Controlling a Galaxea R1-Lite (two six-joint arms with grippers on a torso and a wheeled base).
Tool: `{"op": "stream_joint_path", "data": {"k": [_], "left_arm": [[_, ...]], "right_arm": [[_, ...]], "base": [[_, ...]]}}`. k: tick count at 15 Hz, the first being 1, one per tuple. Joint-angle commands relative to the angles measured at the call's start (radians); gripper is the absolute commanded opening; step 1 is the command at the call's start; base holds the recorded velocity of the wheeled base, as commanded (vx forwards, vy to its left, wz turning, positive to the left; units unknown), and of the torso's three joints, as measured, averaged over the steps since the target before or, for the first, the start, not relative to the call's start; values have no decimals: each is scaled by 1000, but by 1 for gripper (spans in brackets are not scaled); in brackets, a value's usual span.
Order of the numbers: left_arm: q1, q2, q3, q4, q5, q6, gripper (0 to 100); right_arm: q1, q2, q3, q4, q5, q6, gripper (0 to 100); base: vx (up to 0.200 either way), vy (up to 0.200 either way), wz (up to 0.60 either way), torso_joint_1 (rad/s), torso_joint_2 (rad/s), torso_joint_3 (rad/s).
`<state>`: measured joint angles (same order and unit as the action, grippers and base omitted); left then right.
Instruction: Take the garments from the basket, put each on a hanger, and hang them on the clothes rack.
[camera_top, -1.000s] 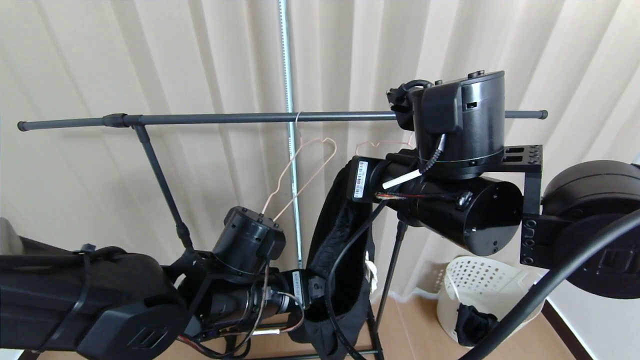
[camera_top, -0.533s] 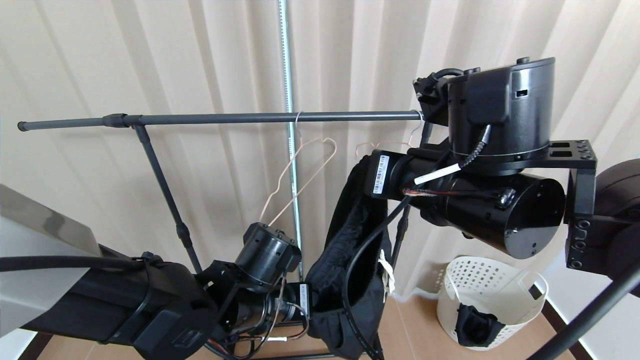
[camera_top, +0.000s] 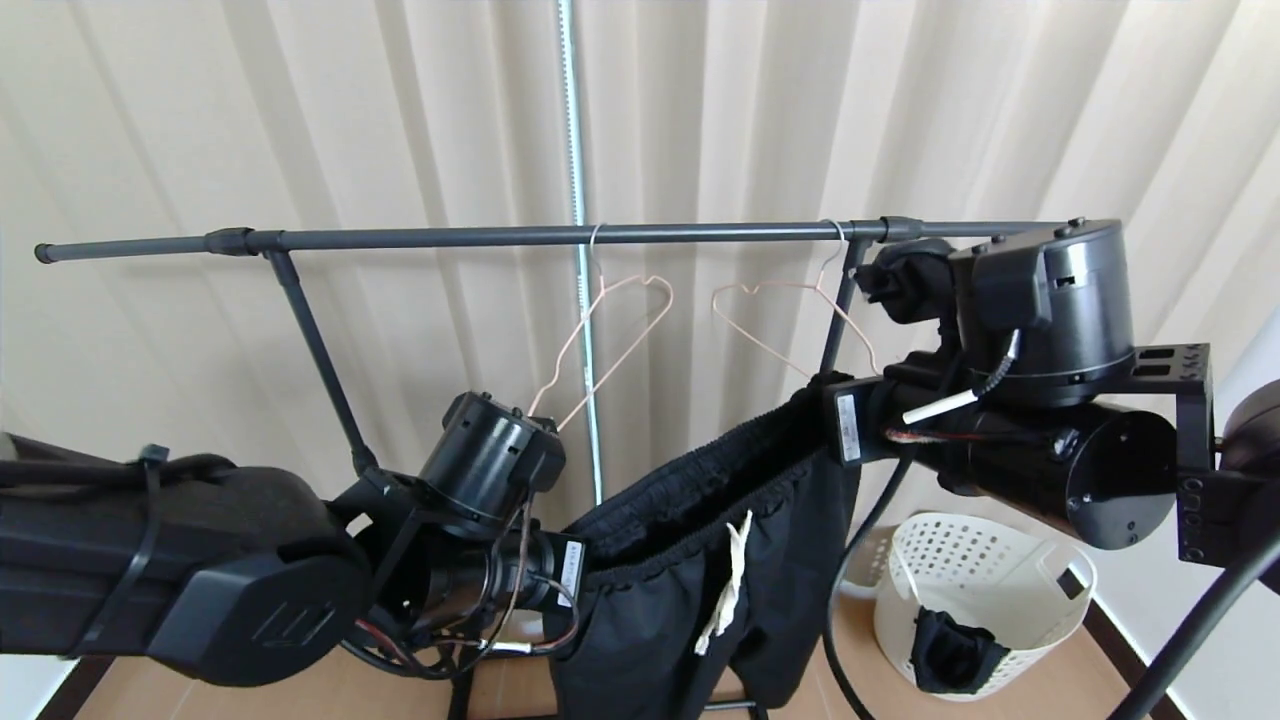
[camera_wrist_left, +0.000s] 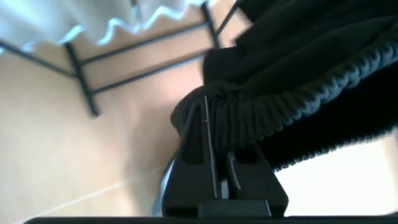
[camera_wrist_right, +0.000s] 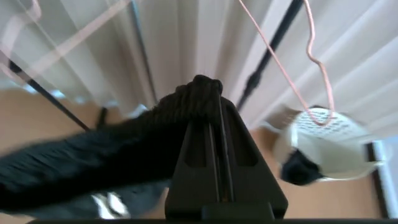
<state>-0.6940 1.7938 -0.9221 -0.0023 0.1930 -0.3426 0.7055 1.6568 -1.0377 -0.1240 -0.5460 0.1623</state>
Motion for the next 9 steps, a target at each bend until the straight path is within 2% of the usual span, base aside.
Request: {"op": "stream_joint_path", "data": {"k": [1, 2, 3, 4, 5, 9], "left_arm": [[1, -33, -136, 159, 23, 48, 0], [1, -33, -144, 171, 25, 51, 0], [1, -28, -193, 262, 43, 70, 0], [2, -14, -211, 298, 71, 91, 0], [2, -8, -210, 305, 98, 102, 0], [64, -48, -139, 300, 92, 102, 0]], "right_arm": [[-5, -8, 70, 21, -3, -58, 0], [-5, -8, 74, 24, -3, -63, 0], [-5, 0, 96, 43, -3, -95, 0], [-6, 12, 103, 47, -5, -101, 0], [-24, 26, 103, 47, -5, -101, 0], [-176, 14, 108, 46, 0, -178, 0]], "base": [[0, 0, 0, 0, 0, 0], [0, 0, 0, 0, 0, 0], [0, 0, 0, 0, 0, 0], [0, 0, 0, 0, 0, 0], [0, 0, 0, 0, 0, 0], [0, 0, 0, 0, 0, 0]]}}
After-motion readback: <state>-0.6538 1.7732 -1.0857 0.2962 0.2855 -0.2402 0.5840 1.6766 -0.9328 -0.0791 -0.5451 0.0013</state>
